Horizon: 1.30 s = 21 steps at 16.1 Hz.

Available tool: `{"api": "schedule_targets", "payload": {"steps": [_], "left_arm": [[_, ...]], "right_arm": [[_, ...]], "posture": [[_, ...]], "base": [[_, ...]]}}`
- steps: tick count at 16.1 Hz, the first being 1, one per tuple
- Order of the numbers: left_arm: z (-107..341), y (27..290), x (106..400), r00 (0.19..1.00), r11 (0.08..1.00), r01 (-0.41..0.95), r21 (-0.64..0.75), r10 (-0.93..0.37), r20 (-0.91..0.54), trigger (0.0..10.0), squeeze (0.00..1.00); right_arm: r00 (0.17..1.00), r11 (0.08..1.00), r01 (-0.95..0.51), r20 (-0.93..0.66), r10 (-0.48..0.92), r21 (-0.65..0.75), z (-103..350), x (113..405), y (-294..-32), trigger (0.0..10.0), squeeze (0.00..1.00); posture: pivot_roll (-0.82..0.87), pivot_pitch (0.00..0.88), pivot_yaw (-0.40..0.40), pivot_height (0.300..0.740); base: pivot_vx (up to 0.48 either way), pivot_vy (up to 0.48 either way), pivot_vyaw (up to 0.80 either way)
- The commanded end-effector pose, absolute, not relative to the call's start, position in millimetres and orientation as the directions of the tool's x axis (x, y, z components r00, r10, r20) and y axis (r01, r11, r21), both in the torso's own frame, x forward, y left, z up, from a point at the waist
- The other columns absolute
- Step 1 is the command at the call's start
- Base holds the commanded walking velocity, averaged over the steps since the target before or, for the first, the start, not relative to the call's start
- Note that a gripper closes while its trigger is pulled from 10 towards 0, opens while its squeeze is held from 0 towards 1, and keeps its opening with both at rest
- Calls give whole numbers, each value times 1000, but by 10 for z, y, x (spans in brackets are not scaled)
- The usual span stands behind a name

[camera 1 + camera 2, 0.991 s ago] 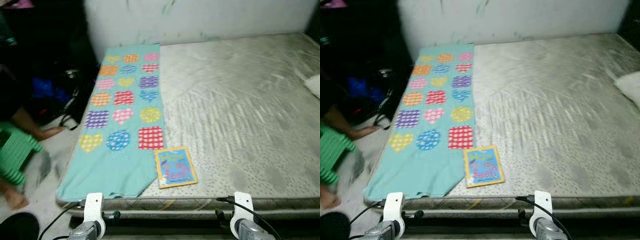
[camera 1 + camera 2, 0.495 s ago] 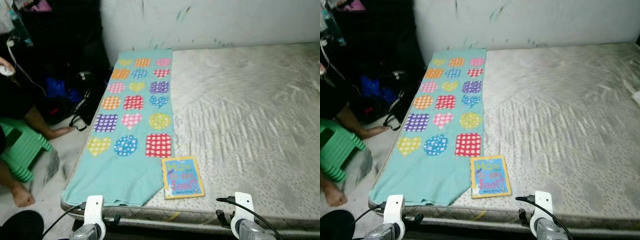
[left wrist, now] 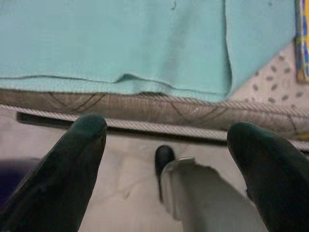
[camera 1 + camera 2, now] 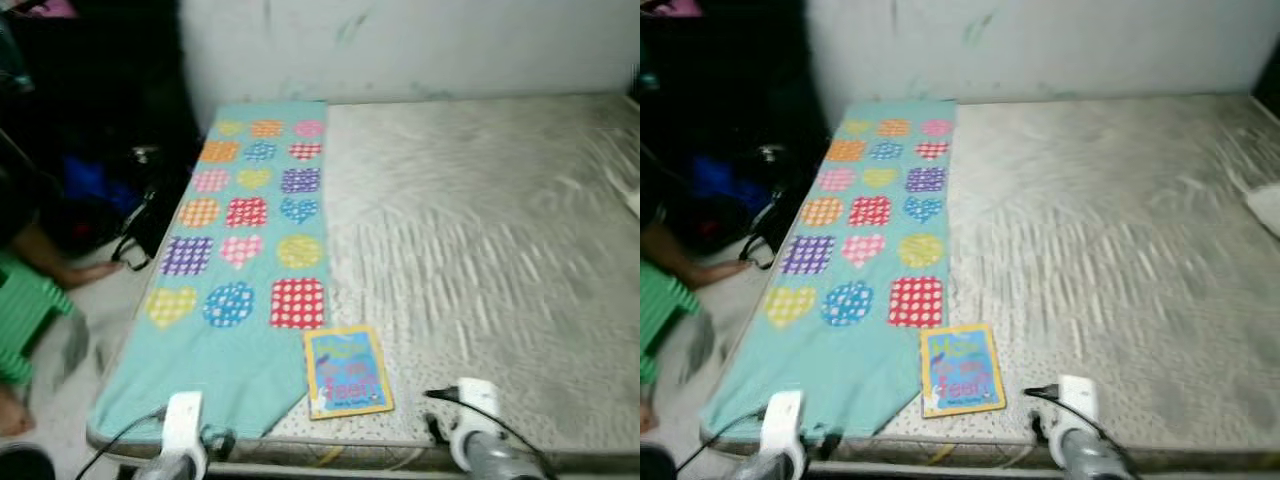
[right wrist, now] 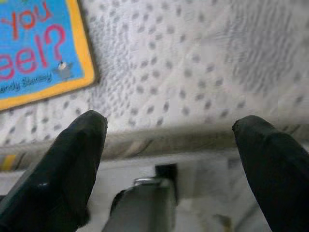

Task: Clean up the room

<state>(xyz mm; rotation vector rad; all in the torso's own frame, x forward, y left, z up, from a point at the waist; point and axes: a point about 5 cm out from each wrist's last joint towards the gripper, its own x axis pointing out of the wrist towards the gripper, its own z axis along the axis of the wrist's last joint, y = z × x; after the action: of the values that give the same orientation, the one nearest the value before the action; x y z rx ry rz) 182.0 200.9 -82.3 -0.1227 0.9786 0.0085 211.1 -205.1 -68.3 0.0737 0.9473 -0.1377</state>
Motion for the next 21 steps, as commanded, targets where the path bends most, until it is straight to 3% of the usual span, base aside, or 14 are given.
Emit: {"api": "schedule_targets", "payload": {"steps": [1,5,16,19,21], "left_arm": [[-780,2006,1909,577,994,-52,-93,-46,-815,10000,0],[-783,2006,1905,576,994,-56,-92,-43,-816,10000,0],[-790,2041,1873,588,988,-111,-106,-21,-808,10000,0],[-776,2133,1852,614,979,-166,-122,6,-789,10000,0],[-798,2211,1779,595,978,-190,-85,46,-803,10000,0]], "right_arm": [[564,987,161,-820,-97,-6,-696,2069,-2110,10000,0],[566,987,158,-818,-97,-8,-691,2080,-2106,10000,0],[592,991,130,-802,-79,-1,-662,2123,-2110,10000,0],[633,995,92,-773,-24,45,-617,2216,-2019,10000,0],[610,999,38,-792,5,35,-661,2169,-1928,10000,0]], "posture": [[-106,0,108,740],[-106,0,108,740],[-102,0,102,740],[-97,0,100,740],[-83,0,89,740]], "base": [[0,0,-775],[0,0,-709],[0,0,0],[0,0,0],[0,0,0]]}}
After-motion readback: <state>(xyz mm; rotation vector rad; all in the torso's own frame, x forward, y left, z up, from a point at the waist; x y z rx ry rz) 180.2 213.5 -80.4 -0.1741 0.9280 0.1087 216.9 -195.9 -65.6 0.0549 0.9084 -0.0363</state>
